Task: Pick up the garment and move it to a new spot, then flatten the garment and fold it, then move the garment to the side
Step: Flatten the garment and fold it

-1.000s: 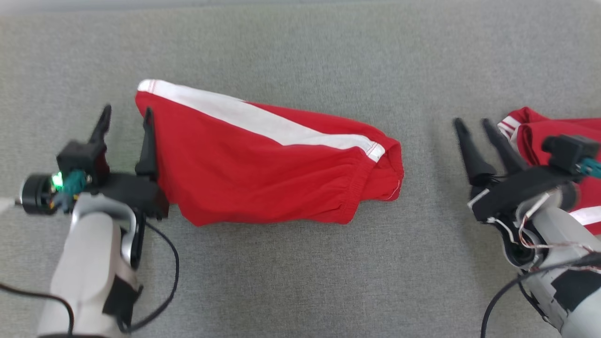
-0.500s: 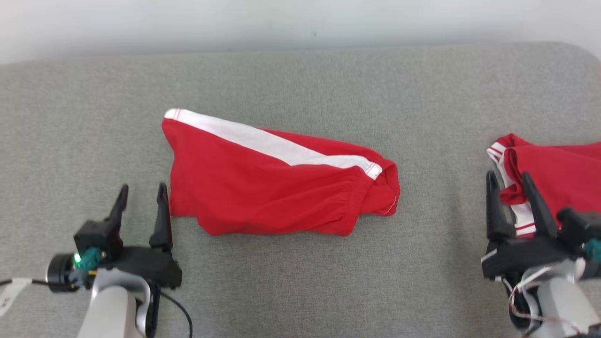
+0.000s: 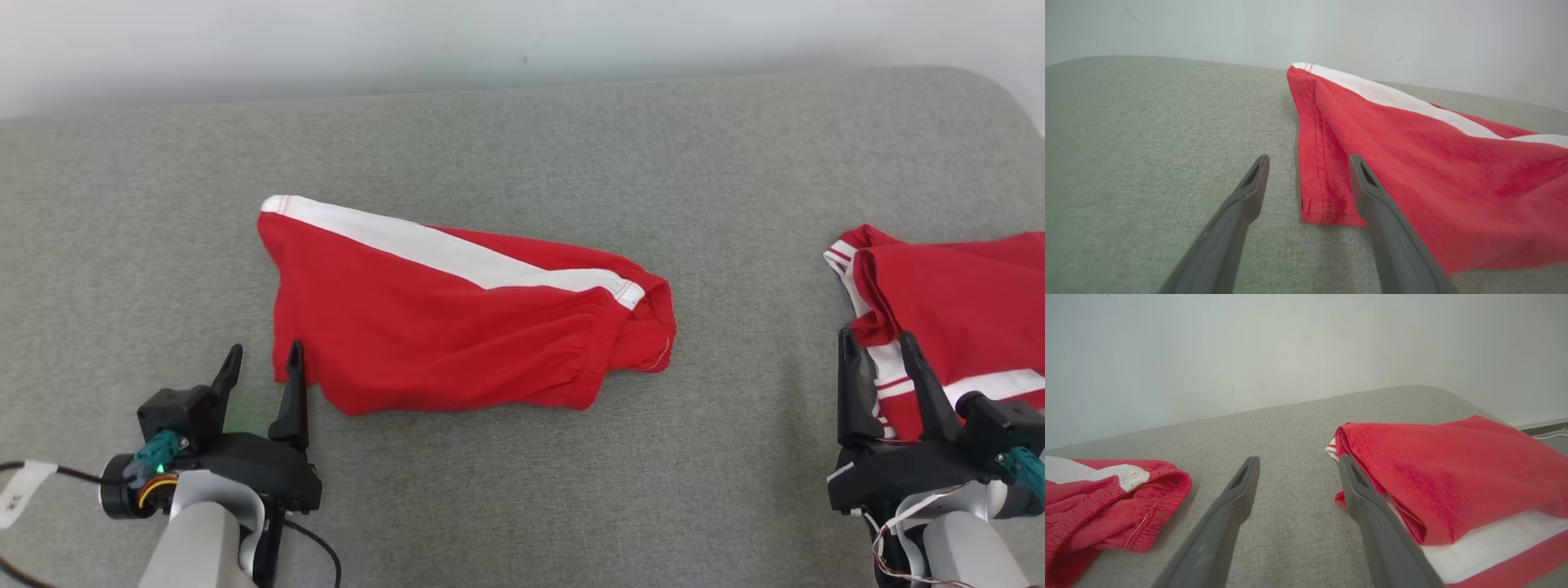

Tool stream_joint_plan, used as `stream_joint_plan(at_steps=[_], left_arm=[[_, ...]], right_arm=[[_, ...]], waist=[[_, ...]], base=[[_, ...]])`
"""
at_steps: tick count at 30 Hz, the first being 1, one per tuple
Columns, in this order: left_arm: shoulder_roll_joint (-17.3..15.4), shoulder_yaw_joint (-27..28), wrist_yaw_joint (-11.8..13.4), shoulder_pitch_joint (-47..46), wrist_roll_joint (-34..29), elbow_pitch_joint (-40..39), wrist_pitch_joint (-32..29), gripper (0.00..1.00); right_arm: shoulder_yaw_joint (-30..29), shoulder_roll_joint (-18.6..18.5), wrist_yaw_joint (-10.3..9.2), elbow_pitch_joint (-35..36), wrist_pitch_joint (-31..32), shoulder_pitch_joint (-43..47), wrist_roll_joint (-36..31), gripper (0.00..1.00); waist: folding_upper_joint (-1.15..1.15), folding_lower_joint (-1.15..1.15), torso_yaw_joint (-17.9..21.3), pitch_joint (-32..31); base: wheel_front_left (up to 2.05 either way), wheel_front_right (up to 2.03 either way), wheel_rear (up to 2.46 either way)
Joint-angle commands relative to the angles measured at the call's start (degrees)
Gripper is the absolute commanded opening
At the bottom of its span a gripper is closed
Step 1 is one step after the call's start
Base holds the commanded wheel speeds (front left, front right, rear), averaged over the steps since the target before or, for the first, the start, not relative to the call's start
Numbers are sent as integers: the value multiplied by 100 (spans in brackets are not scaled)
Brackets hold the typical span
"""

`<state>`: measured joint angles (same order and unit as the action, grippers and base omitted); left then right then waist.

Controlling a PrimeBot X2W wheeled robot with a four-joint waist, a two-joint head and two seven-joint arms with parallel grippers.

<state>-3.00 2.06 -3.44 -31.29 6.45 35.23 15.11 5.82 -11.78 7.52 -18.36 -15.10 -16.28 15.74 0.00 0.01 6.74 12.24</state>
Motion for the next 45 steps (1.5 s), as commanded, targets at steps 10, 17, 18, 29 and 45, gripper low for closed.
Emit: stream_joint_plan(at_steps=[10,17,18,29,45], left_arm=[[-122,12,101,-677,-257,1035,3,100],[-43,-22,167,-821,-214,1377,-9,100],[-32,-25,153,-831,-192,1413,-9,100],[17,-205,-135,-680,20,1483,-14,0],[5,-542,245,414,697,428,3,0]], right_arm=[[-13,22,-7,7,-1,-137,7,100],[23,27,-7,-5,-2,-193,32,100],[31,28,-7,-10,-2,-195,32,100],[49,1,-7,-64,-2,-170,65,100],[123,114,-7,-239,-2,109,166,100]], waist=[[0,-1,336,336],[0,-1,370,442],[0,-1,374,451],[0,-1,321,281],[0,-1,-180,-391]], base=[[0,0,0],[0,0,0],[0,0,0],[0,0,0],[0,0,0]])
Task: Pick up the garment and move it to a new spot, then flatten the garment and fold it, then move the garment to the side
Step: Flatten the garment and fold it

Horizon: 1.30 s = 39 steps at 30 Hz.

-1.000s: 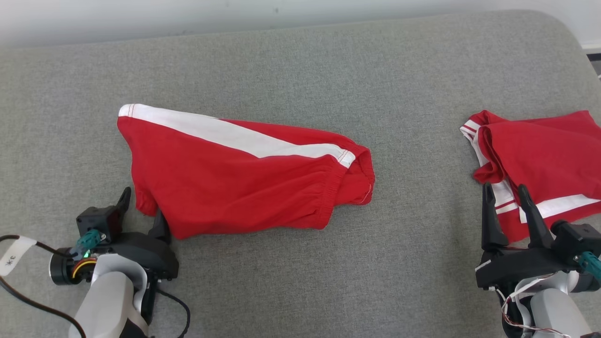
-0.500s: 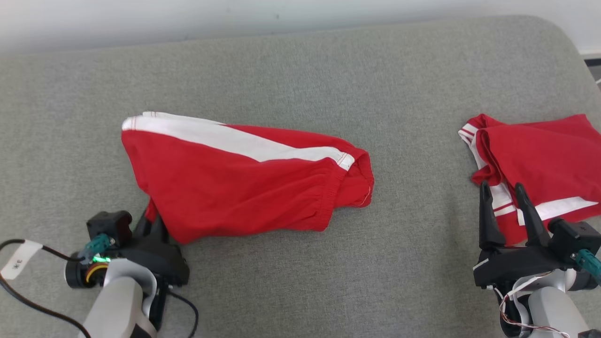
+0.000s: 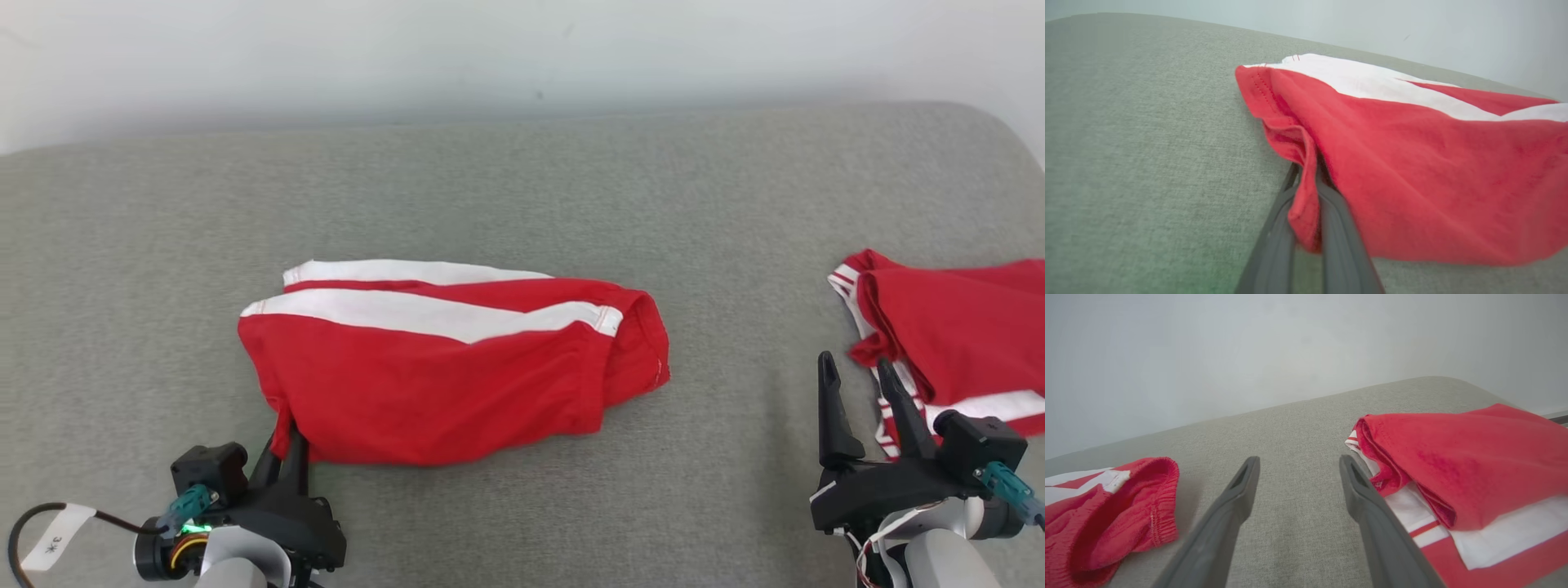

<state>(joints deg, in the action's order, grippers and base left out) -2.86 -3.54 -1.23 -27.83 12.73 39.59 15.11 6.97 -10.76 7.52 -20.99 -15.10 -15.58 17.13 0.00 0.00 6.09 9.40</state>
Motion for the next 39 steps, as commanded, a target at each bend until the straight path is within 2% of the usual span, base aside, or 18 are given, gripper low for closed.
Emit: stream_joint_plan(at_steps=[1,5,6,7,13,20,26,31,39], left_arm=[[-9,-6,32,102,73,-26,3,0],[-9,-67,84,94,78,-12,3,0],[-8,-83,100,65,85,26,3,39],[-8,-83,124,43,71,21,3,100],[-8,-83,271,122,-8,-192,3,100],[-6,-90,338,447,20,-620,3,100],[-6,-117,378,609,23,-878,3,100],[-8,-184,427,649,69,-1032,3,100],[-6,-208,505,708,139,-1057,3,100]], right_arm=[[15,12,-7,15,-2,51,33,100],[104,50,-7,2,-1,25,84,100],[200,61,-7,-5,-2,-27,139,100],[246,55,-7,-15,-2,-63,180,100],[643,112,-7,-89,-1,-260,324,100],[1095,97,-7,-183,-1,-462,429,100],[1236,41,-7,-160,-1,-588,332,100],[1247,-1,-7,-327,-1,-654,83,100],[748,184,-7,-700,-1,-682,-665,100]], waist=[[0,0,-143,-118],[0,0,-216,-94],[0,0,-236,-64],[0,0,-246,-49],[0,0,-420,25],[0,0,-846,106],[0,0,-1164,176],[0,0,-1338,240],[0,0,-1451,323]], base=[[0,0,0],[0,0,0],[0,0,0],[0,0,0],[0,0,0],[0,0,0],[0,0,0],[0,0,0],[0,0,0]])
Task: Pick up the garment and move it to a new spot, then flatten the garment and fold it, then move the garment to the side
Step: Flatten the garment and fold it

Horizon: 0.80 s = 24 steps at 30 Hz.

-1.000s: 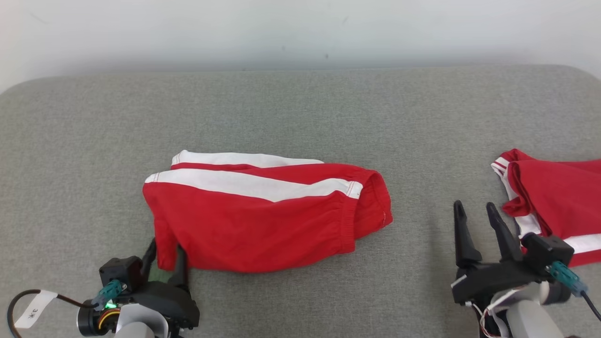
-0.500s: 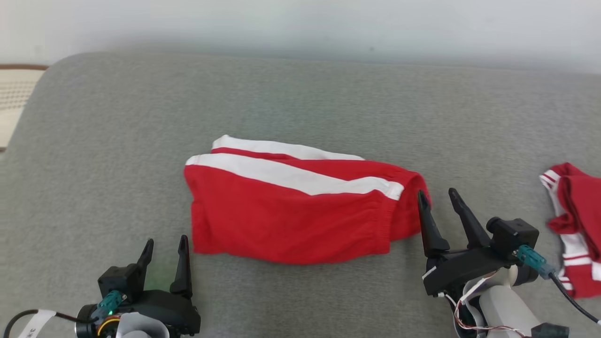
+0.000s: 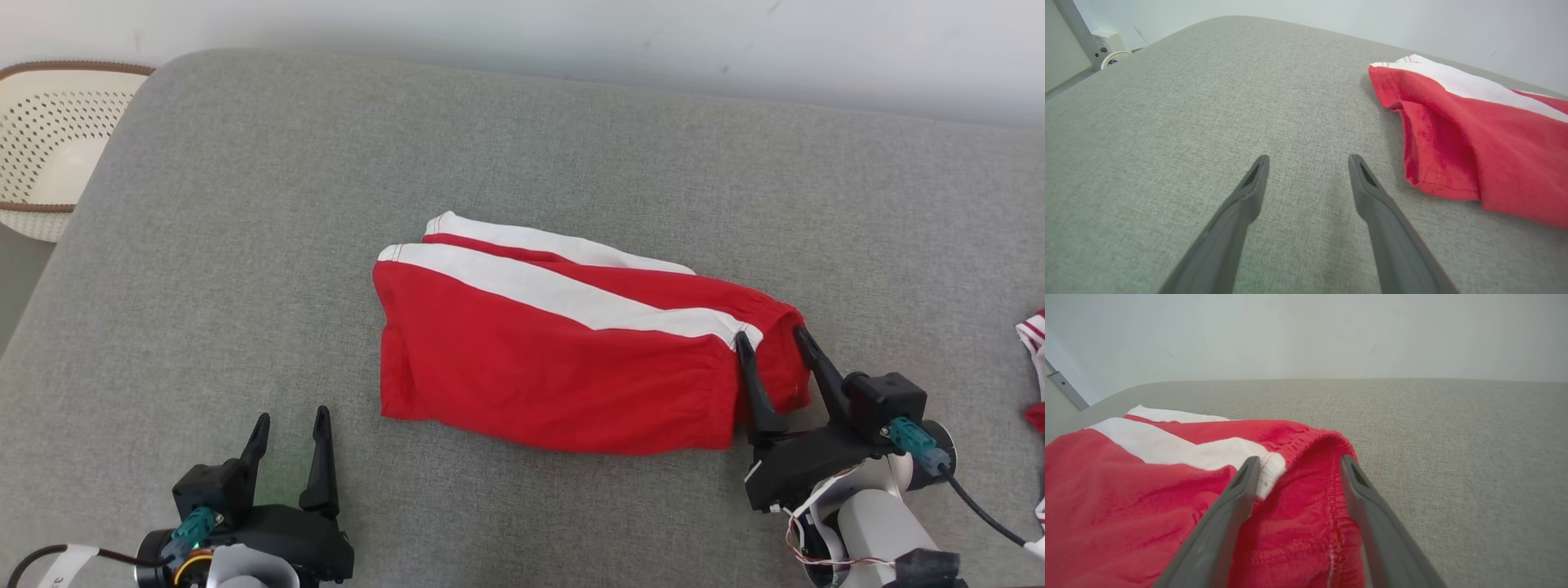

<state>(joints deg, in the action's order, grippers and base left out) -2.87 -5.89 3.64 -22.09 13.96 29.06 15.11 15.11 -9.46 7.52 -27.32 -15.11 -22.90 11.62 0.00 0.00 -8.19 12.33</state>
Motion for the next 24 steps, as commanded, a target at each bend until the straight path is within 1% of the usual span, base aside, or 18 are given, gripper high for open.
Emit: stream_joint_plan(at_steps=[1,4,10,14,17,20,24], left_arm=[[-5,36,25,132,24,-6,3,100],[-6,43,37,109,41,-5,3,100],[-6,36,42,57,76,-1,3,100],[-6,26,54,54,80,-17,3,100],[-7,5,66,42,44,-55,3,100],[-5,-14,60,48,-5,-93,3,100],[-5,-53,55,85,-12,-119,3,100]], right_arm=[[-137,78,-7,-100,0,50,-177,100],[-327,153,-7,-244,0,27,-368,100],[-597,263,-7,-480,1,11,-524,100],[-681,393,-7,-848,11,-3,-313,100],[-505,494,-3,-1118,35,-31,-81,100],[-250,556,13,-1225,46,-97,220,100],[53,536,19,-1404,50,-143,546,100]], waist=[[0,0,-30,41],[0,0,-55,73],[0,0,-115,137],[0,0,-176,155],[0,0,-242,161],[0,0,-308,167],[0,0,-372,156]], base=[[0,0,0],[0,0,0],[0,0,0],[0,0,0],[0,0,0],[0,0,0],[0,0,0]])
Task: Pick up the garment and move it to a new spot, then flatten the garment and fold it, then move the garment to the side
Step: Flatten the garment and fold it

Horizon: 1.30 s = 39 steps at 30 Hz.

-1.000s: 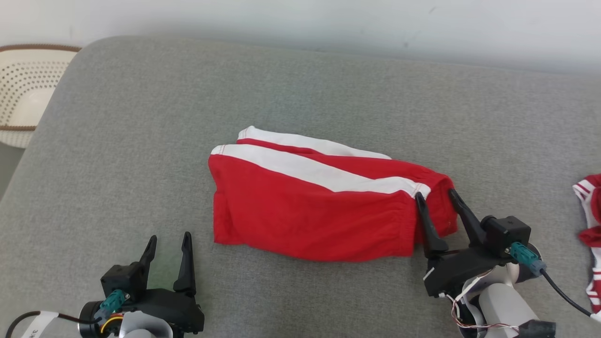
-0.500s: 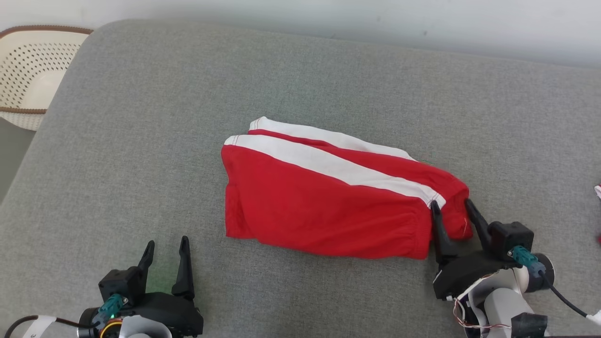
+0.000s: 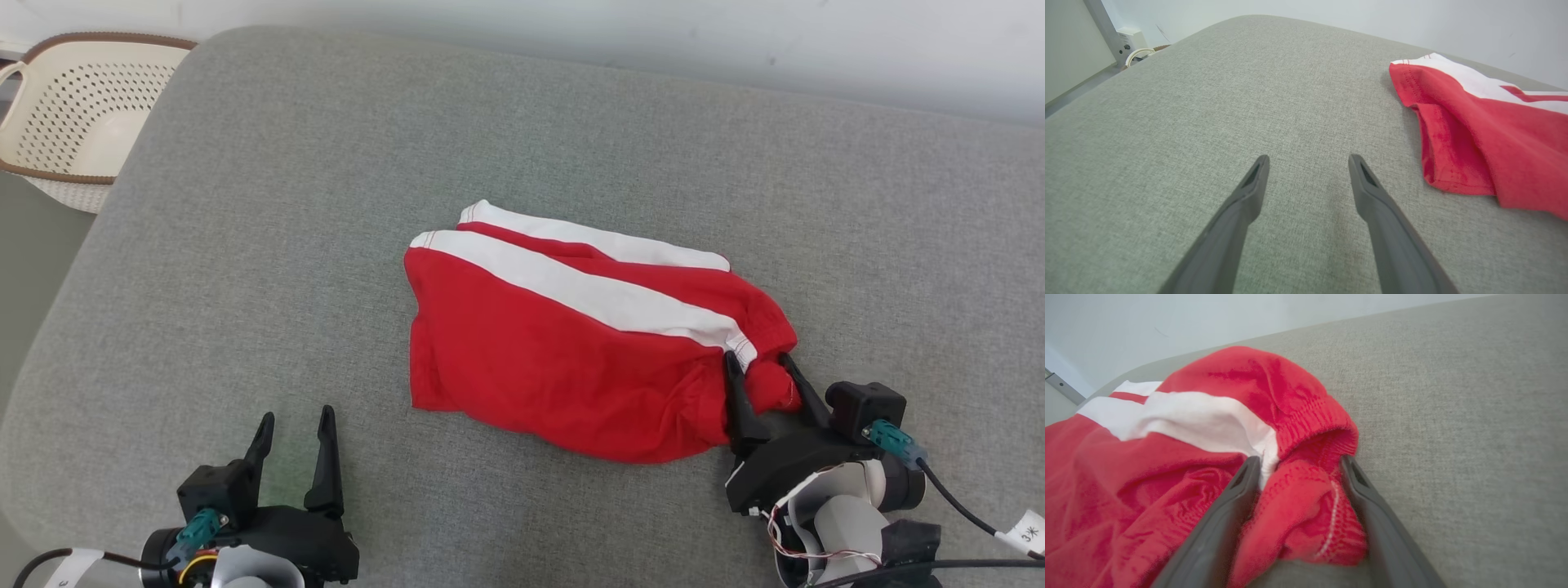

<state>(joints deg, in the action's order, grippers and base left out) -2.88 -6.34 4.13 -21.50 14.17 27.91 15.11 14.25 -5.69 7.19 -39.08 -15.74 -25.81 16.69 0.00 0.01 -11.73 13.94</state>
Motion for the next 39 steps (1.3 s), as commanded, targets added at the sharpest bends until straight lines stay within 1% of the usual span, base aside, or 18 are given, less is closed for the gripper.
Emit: stream_joint_plan(at_steps=[1,6,7,8,9,10,13,17,24,27,31,35,39], left_arm=[[-5,-21,11,38,-36,-9,3,100],[-4,-63,17,103,5,-21,3,100],[-4,-71,14,107,16,-10,3,100],[-4,-83,5,107,16,-1,3,100],[-5,-94,-6,104,19,9,3,100],[-5,-103,-12,98,25,14,3,100],[-5,-140,-30,77,34,-14,3,100],[-5,-162,-20,86,26,-45,3,100],[-4,-151,-88,183,-6,-96,3,100],[-5,-166,-79,196,12,-97,3,100],[-4,-215,-82,180,69,-106,3,100],[-6,-255,-91,200,101,-105,3,100],[-5,-287,-90,248,127,-87,3,100]], right_arm=[[213,129,52,-298,115,150,98,100],[531,48,59,-667,131,36,260,100],[596,49,59,-798,136,5,286,95],[649,47,60,-912,143,-15,302,65],[697,45,60,-1047,148,-55,313,30],[723,39,59,-1161,156,-84,324,0],[698,-42,42,-1421,167,-148,389,0],[521,-236,24,-1543,165,-212,476,0],[12,-671,-2,-1153,100,-161,581,0],[-50,-738,-2,-1057,100,-171,544,0],[-141,-1003,6,-898,70,-238,473,0],[-58,-1084,25,-597,64,-402,456,0],[526,-1008,26,63,63,-500,673,0]], waist=[[0,-1,-33,-11],[0,-1,-64,-41],[0,-1,-70,-51],[0,-1,-75,-59],[0,-1,-81,-66],[0,-1,-85,-73],[0,-1,-92,-90],[0,-1,-69,-122],[0,-1,82,-224],[0,-1,135,-251],[0,-1,239,-291],[0,-1,306,-314],[0,-1,350,-353]], base=[[0,0,0],[0,0,0],[0,0,0],[0,0,0],[0,0,0],[0,0,0],[0,0,0],[0,0,0],[0,0,0],[0,0,0],[0,0,0],[0,0,0],[0,0,0]])
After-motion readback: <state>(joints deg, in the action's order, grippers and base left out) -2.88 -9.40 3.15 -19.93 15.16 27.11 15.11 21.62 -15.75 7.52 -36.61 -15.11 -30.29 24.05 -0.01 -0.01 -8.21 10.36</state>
